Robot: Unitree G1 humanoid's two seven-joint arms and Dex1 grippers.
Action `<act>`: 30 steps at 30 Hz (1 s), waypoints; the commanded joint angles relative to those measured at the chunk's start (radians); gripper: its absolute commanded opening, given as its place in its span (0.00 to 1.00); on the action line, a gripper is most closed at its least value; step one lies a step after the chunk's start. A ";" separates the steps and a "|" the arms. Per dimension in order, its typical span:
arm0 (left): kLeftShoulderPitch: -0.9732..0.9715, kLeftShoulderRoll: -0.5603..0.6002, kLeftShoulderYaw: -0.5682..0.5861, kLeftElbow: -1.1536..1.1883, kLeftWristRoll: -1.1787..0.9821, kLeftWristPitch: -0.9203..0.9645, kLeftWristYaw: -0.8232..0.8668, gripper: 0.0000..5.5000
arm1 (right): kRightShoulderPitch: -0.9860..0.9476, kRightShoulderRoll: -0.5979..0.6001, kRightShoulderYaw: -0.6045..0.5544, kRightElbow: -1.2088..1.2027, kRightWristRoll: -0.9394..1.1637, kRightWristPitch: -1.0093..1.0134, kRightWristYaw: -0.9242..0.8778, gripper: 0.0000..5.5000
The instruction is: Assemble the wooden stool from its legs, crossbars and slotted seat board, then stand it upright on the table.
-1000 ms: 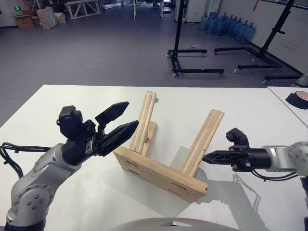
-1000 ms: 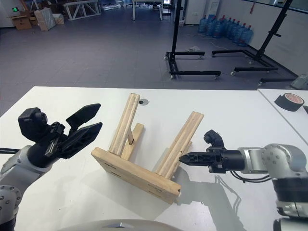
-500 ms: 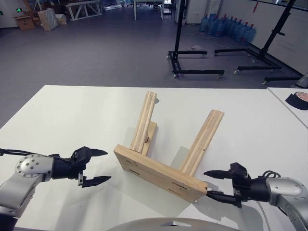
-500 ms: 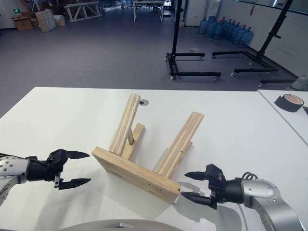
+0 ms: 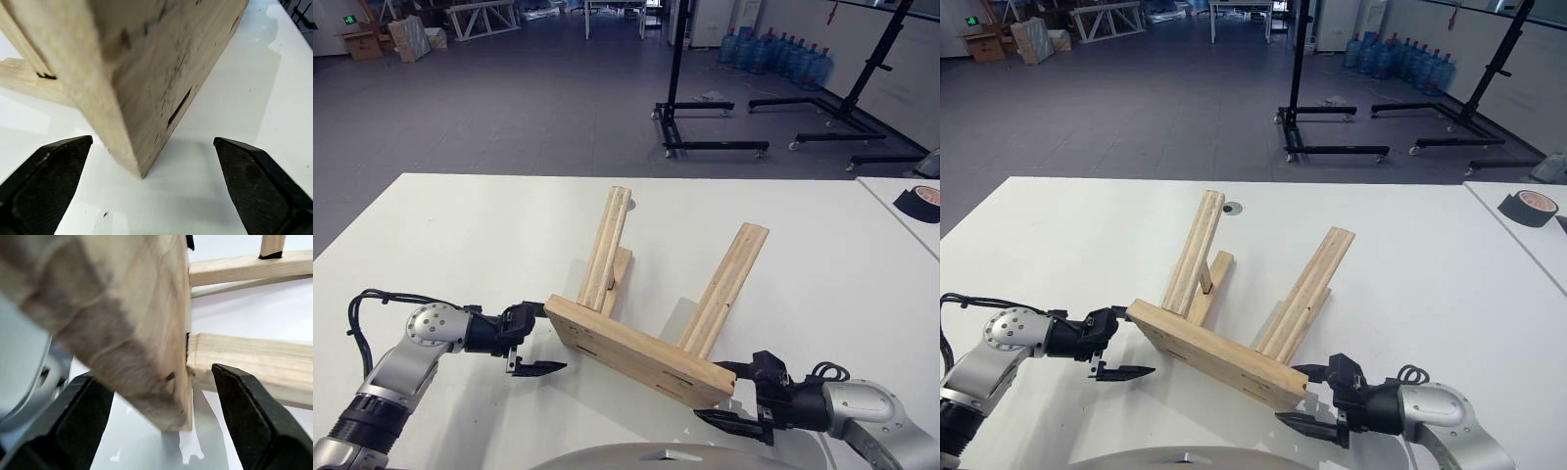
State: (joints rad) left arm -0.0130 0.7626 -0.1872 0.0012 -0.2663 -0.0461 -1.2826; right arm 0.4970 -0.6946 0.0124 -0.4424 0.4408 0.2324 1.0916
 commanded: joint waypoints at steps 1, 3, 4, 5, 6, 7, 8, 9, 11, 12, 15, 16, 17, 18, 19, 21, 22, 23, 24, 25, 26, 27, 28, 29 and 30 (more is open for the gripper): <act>-0.010 0.000 -0.011 -0.023 -0.009 0.014 -0.021 0.83 | 0.015 0.038 0.012 -0.007 -0.017 -0.032 -0.052 0.63; -0.008 -0.002 -0.011 -0.021 -0.003 0.010 -0.023 0.83 | 0.019 0.044 0.010 0.001 -0.023 -0.052 -0.062 0.60; -0.007 -0.006 -0.011 -0.026 -0.008 0.016 -0.022 0.83 | 0.015 0.039 0.007 0.009 -0.025 -0.062 -0.059 0.57; -0.008 -0.013 -0.009 -0.035 -0.020 0.032 -0.019 0.83 | 0.000 0.039 0.002 0.024 -0.026 -0.069 -0.060 0.53; -0.009 -0.017 -0.007 -0.042 -0.029 0.043 -0.017 0.83 | -0.019 0.039 -0.001 0.040 -0.025 -0.073 -0.061 0.50; -0.009 -0.020 -0.007 -0.046 -0.032 0.049 -0.016 0.83 | -0.047 0.039 -0.003 0.062 -0.026 -0.077 -0.062 0.46; -0.010 -0.022 -0.008 -0.048 -0.032 0.051 -0.016 0.83 | -0.073 0.037 0.000 0.080 -0.027 -0.079 -0.057 0.44; -0.013 -0.023 -0.012 -0.048 -0.029 0.049 -0.017 0.83 | -0.097 0.033 0.007 0.100 -0.032 -0.086 -0.049 0.40; -0.019 -0.027 -0.017 -0.046 -0.023 0.046 -0.018 0.83 | -0.136 0.029 0.019 0.130 -0.037 -0.095 -0.034 0.33; -0.022 -0.030 -0.018 -0.045 -0.021 0.045 -0.018 0.83 | -0.153 0.030 0.024 0.141 -0.036 -0.095 -0.026 0.30; -0.028 -0.039 -0.021 -0.045 -0.021 0.042 -0.014 0.83 | -0.191 0.024 0.050 0.159 -0.032 -0.095 0.015 0.29; -0.029 -0.040 -0.022 -0.044 -0.020 0.041 -0.015 0.83 | -0.202 0.019 0.059 0.168 -0.033 -0.096 0.033 0.29; -0.029 -0.041 -0.021 -0.045 -0.023 0.041 -0.016 0.83 | -0.214 0.015 0.067 0.180 -0.035 -0.098 0.047 0.29; -0.034 -0.044 -0.019 -0.048 -0.035 0.050 -0.022 0.83 | -0.227 0.012 0.072 0.195 -0.041 -0.102 0.057 0.28; -0.042 -0.046 -0.017 -0.047 -0.044 0.056 -0.028 0.83 | -0.238 0.008 0.076 0.208 -0.045 -0.106 0.064 0.28; -0.063 -0.047 -0.018 -0.032 -0.042 0.048 -0.039 0.83 | -0.263 0.001 0.081 0.239 -0.048 -0.112 0.083 0.28; -0.070 -0.047 -0.019 -0.019 -0.032 0.034 -0.041 0.83 | -0.280 -0.003 0.084 0.259 -0.053 -0.118 0.094 0.27; -0.075 -0.048 -0.021 -0.004 -0.018 0.016 -0.042 0.83 | -0.294 -0.007 0.087 0.278 -0.057 -0.123 0.107 0.27; -0.079 -0.049 -0.023 0.010 -0.005 0.001 -0.041 0.83 | -0.310 -0.013 0.089 0.296 -0.062 -0.130 0.119 0.27; -0.081 -0.053 -0.020 0.021 -0.004 -0.005 -0.039 0.83 | -0.321 -0.017 0.087 0.309 -0.063 -0.133 0.129 0.27; -0.081 -0.053 -0.013 0.030 -0.015 -0.001 -0.043 0.83 | -0.333 -0.024 0.084 0.318 -0.062 -0.133 0.138 0.27; -0.080 -0.053 -0.006 0.034 -0.032 0.010 -0.051 0.83 | -0.341 -0.030 0.082 0.324 -0.060 -0.133 0.147 0.27; -0.074 -0.046 -0.005 0.037 -0.039 0.024 -0.061 0.80 | -0.350 -0.037 0.082 0.332 -0.060 -0.135 0.158 0.27; -0.068 -0.038 -0.009 0.040 -0.038 0.028 -0.070 0.78 | -0.356 -0.043 0.082 0.339 -0.061 -0.137 0.166 0.27; -0.062 -0.034 -0.013 0.040 -0.034 0.028 -0.073 0.75 | -0.362 -0.047 0.083 0.345 -0.062 -0.139 0.173 0.27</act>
State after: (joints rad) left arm -0.0802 0.7127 -0.1984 0.0390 -0.3035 -0.0257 -1.3424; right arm 0.1474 -0.7190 0.0891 -0.1185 0.3911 0.0833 1.2456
